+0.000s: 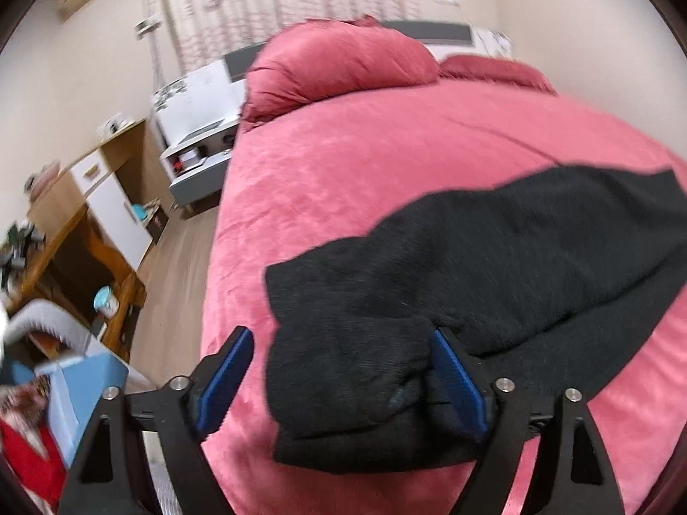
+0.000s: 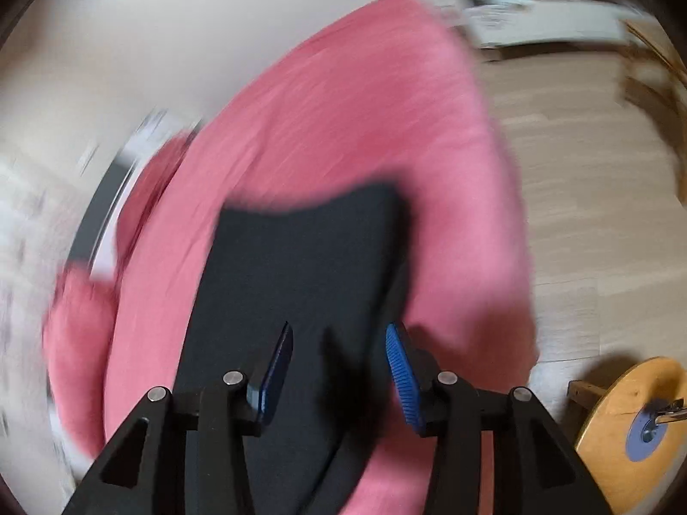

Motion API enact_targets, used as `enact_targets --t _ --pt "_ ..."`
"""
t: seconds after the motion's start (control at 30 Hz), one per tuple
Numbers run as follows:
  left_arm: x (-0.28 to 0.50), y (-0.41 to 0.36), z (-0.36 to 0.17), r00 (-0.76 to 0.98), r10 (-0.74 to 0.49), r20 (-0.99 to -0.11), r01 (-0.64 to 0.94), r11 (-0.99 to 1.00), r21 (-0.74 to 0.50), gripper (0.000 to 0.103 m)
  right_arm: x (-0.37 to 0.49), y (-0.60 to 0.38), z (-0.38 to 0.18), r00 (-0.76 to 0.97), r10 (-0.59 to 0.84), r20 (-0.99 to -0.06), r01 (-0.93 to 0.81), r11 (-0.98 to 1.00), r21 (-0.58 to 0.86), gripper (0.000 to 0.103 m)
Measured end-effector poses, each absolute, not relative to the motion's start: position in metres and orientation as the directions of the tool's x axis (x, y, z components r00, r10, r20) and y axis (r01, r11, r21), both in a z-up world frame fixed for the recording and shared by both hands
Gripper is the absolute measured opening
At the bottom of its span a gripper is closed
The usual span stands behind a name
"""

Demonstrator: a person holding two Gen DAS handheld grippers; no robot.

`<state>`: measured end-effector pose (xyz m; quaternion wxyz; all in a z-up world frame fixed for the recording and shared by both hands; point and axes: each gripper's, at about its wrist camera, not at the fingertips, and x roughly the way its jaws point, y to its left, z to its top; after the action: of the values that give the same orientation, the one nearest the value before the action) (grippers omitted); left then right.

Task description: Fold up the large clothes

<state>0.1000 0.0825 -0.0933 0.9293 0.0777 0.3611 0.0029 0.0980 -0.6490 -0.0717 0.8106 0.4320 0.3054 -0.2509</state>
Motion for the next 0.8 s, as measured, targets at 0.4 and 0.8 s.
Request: enact_targets --t 0.4,0.8 --pt "0.085 0.126 -0.084 0.768 -0.034 -0.64 -0.025 0.996 -0.084 0.091 0.125 -0.388 -0.084 0.665 0.458 -0.59 0.173 0.674 0.718 0.047" --pt "0.092 0.174 -0.106 0.726 -0.255 -0.639 -0.104 0.877 -0.469 0.088 0.132 -0.296 -0.143 0.489 0.661 -0.569 0.191 0.556 0.809 0.047"
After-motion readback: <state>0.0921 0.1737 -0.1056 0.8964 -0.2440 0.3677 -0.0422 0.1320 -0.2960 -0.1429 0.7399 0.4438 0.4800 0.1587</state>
